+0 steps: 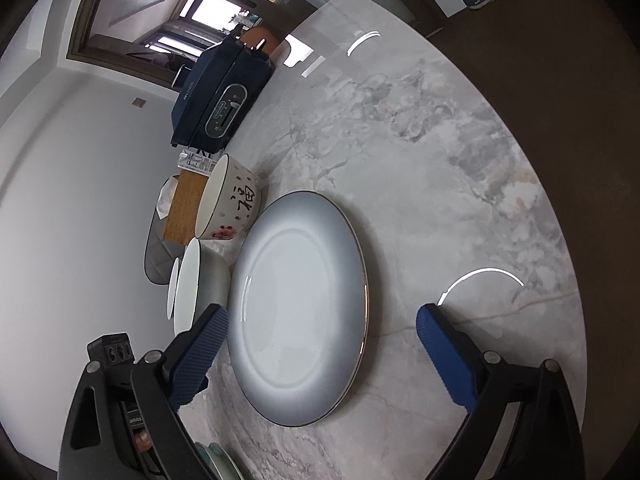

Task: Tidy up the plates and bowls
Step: 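Move both tools to the grey-rimmed plate and close on its rim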

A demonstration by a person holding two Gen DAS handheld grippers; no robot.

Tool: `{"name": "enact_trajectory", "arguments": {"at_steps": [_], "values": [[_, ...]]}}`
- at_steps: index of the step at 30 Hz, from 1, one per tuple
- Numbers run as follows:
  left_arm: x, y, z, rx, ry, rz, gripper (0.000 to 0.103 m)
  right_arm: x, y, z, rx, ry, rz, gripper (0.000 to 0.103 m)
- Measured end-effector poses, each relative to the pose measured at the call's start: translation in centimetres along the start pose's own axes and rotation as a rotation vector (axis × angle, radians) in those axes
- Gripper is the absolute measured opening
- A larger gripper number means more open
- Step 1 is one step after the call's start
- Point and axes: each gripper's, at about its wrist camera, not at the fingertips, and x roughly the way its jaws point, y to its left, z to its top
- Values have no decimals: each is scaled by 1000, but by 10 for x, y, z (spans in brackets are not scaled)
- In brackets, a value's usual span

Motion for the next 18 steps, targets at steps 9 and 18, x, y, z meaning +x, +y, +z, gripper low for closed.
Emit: {"name": "enact_trajectory", "arguments": {"at_steps": [9,18], "values": [[14,-9,2,-6,0,-7,72,15,9,5,-32,39,21,96],[12,-12,5,-36,-32,-37,71,26,13,13,-67,79,40,92]]}}
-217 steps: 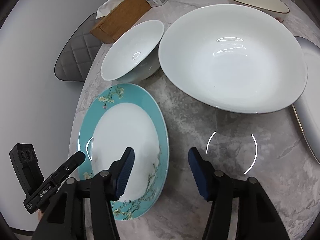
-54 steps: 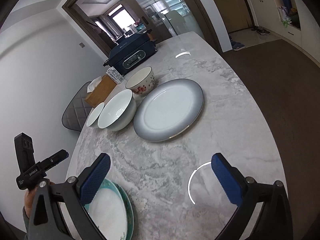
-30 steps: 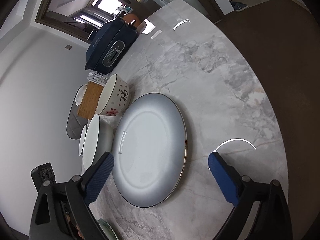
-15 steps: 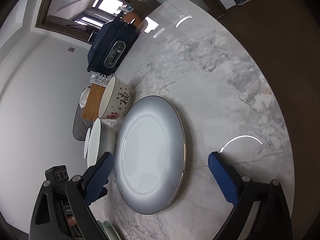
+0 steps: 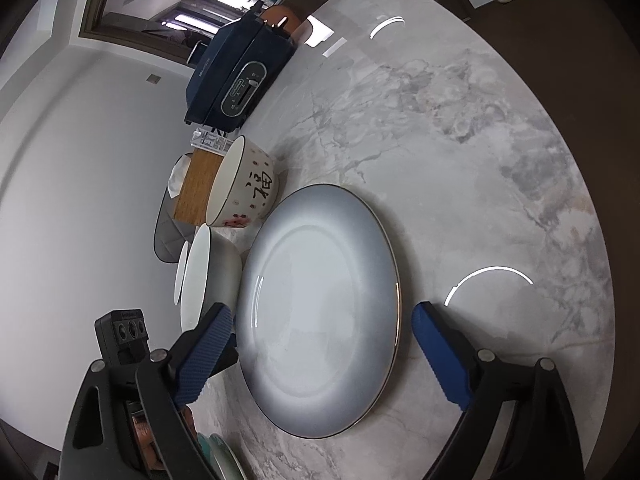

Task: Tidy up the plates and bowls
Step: 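Move both tools to the grey-rimmed plate and close on its rim, then lift the grey-rimmed plate with both tools toward the teal plate stack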

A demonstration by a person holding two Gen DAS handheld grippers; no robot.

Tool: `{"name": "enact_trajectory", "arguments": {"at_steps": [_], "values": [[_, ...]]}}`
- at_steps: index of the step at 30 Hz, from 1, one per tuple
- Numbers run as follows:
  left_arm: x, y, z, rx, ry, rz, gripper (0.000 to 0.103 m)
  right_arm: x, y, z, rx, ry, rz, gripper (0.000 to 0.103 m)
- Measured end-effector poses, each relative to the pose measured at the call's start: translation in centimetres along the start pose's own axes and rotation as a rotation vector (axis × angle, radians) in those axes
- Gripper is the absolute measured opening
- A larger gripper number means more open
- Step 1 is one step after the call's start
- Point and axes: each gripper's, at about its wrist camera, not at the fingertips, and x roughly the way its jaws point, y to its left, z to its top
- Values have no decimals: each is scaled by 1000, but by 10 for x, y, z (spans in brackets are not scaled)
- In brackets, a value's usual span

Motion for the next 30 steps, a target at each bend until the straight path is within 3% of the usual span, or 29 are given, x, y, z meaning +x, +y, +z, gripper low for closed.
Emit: {"name": "enact_trajectory", "arguments": {"at_steps": [1,2,3,4,9,12,14,22,30], "values": [[0,-1,-1,6,-4,-2,69,1,2,0,-13,6,-9,90],[-3,-1,-3,13,-5,-3,58,3,4,0,-27,11,-21,88],[-3,-1,-4,21,-1,-6,40,4,6,-1,-43,18,-33,86],[-2,-2,-5,26,9,-13,31,5,8,-1,-58,25,-45,80],[-10,11,-6,8,-4,-17,23,5,9,-2,-91,32,-115,63],[-13,16,-5,-4,0,-25,22,3,5,-2,-90,35,-154,41],[-16,18,-6,-5,0,-19,22,1,1,-2,-86,35,-194,19],[-19,22,-6,-28,-12,-26,20,0,4,-3,-86,30,-266,17],[-20,17,-6,-5,-5,-8,20,-3,7,-10,-74,13,-284,17]]}}
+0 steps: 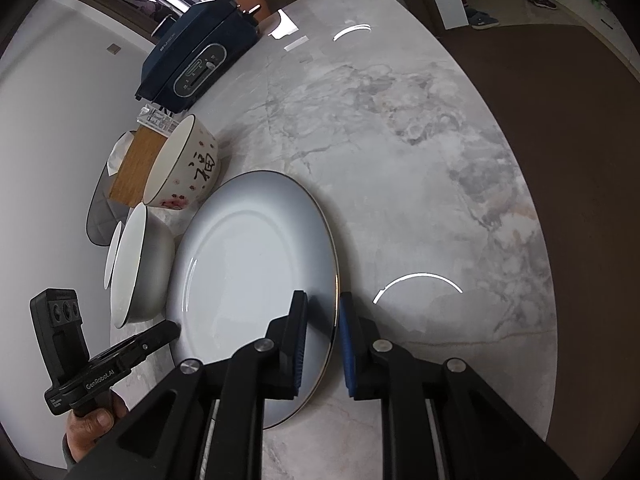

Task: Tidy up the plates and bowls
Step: 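Lift the grey-rimmed plate with both tools toward the teal plate stack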

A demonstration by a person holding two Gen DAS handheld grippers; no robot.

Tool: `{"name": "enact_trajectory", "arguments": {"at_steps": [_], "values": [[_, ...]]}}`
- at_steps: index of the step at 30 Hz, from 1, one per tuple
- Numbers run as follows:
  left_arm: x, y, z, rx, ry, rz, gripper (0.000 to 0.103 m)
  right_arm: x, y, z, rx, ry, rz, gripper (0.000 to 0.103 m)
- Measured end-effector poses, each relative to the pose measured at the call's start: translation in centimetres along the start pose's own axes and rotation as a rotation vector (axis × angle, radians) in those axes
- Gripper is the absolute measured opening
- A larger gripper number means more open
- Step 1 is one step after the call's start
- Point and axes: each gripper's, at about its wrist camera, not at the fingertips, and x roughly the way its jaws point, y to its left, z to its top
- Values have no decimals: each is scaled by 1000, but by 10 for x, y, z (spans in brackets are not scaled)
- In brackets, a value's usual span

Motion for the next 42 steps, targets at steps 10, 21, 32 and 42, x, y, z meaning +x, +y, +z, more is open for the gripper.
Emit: {"name": "enact_trajectory", "arguments": {"at_steps": [10,21,32,42], "values": [[3,-4,3,5,6,-8,20,-9,2,-11,-1,-19,-6,17],[-5,-6,1,33,-18,-1,20,-21,14,-23,-26,-36,-15,17],[-18,-18,-8,63,-45,-15,20,-44,29,-39,-47,-66,-8,17],[-31,-22,-29,78,-62,-32,20,-69,46,-68,-75,-89,-7,17]]}}
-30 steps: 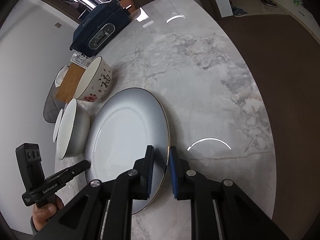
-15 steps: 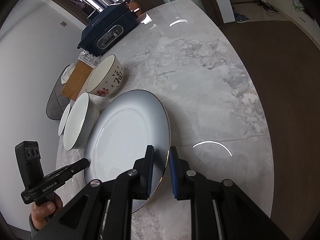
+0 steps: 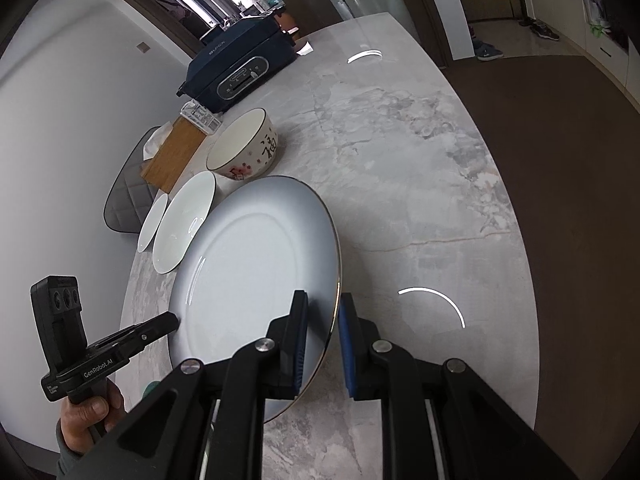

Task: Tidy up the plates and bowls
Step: 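Lift the grey-rimmed plate with both tools toward the teal plate stack, then lower the grey-rimmed plate with both tools onto the teal plates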

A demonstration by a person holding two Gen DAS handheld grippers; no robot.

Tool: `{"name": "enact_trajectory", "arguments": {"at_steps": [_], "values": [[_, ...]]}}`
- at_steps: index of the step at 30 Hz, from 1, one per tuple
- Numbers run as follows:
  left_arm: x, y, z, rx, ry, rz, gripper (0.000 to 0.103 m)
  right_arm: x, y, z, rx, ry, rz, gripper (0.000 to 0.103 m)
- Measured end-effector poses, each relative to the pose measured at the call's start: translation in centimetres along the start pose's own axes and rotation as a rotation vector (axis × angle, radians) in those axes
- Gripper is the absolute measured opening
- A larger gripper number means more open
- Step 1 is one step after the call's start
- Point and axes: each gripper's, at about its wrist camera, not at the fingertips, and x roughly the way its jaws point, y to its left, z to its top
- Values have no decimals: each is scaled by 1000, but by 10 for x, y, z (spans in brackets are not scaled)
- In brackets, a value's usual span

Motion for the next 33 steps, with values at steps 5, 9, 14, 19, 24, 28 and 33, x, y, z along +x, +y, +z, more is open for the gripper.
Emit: {"name": "enact_trajectory", "arguments": {"at_steps": [5,9,14,19,24,28,33], "values": [[-11,3,-10,1,-4,-12,20,-10,7,-14,1,-7,9,17],[-25,6,-20,4,-21,-13,20,-21,20,-28,-17,-19,23,17],[-50,15,-42,5,-40,-15,20,-31,39,-48,-42,-30,42,17],[-75,30,-68,-2,-61,-10,20,-36,60,-74,-67,-30,64,17],[-101,45,-100,-6,-75,-4,20,-40,81,-102,-94,-33,74,17],[-113,59,-122,-21,-78,5,20,-40,96,-126,-116,-33,80,17],[-124,74,-147,-31,-82,20,20,-32,105,-153,-126,-19,95,17]]}}
